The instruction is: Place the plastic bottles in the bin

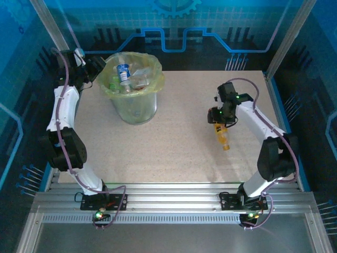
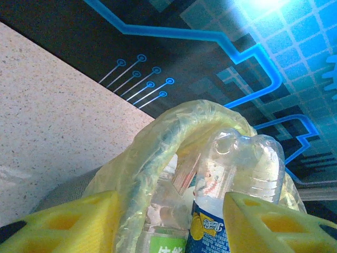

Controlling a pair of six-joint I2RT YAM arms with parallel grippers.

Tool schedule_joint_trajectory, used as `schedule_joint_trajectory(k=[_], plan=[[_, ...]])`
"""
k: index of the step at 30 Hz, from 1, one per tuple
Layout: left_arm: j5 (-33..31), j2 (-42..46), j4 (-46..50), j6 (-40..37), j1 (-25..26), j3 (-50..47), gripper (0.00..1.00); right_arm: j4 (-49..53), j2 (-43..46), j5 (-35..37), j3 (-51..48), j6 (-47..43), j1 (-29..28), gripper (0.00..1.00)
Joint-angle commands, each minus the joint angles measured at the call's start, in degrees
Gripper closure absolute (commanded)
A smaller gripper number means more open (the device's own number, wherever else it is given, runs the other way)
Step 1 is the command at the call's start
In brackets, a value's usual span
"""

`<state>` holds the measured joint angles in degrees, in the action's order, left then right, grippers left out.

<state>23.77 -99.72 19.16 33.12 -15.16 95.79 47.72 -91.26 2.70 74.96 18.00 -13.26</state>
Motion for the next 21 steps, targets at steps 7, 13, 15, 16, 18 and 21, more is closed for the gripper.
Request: schedule_joint_trajectory(k=[7,13,15,16,18,21], plan=[[6.0,-1.1,-2.9,0.1,4.1,-1.8,0.52,-1.8,7.7,-5.5,12.4,3.0,-3.2,0.46],[6.7,-1.7,-4.7,2.5,6.3,-3.1,0.55,-6.5,5.8,-7.7,23.0,4.2,-7.4,0.47],[7.4,-1.9,-6.1,3.8,6.9,-4.0,0.57,-7.2,4.0,-8.1,27.4,4.3,-8.8,0.47],[7.8,-1.9,-6.5,4.3,7.4,-4.4,0.57,-7.6,2.8,-8.2,30.2,4.2,-9.7,0.47],[7.9,-1.9,-7.2,4.8,8.5,-5.0,0.57,-8.1,0.4,-8.3,34.7,4.0,-11.4,0.47],[8.6,-1.6,-8.9,6.3,10.5,-6.3,0.57,-8.3,-3.7,-8.1,41.6,3.5,-13.8,0.48]])
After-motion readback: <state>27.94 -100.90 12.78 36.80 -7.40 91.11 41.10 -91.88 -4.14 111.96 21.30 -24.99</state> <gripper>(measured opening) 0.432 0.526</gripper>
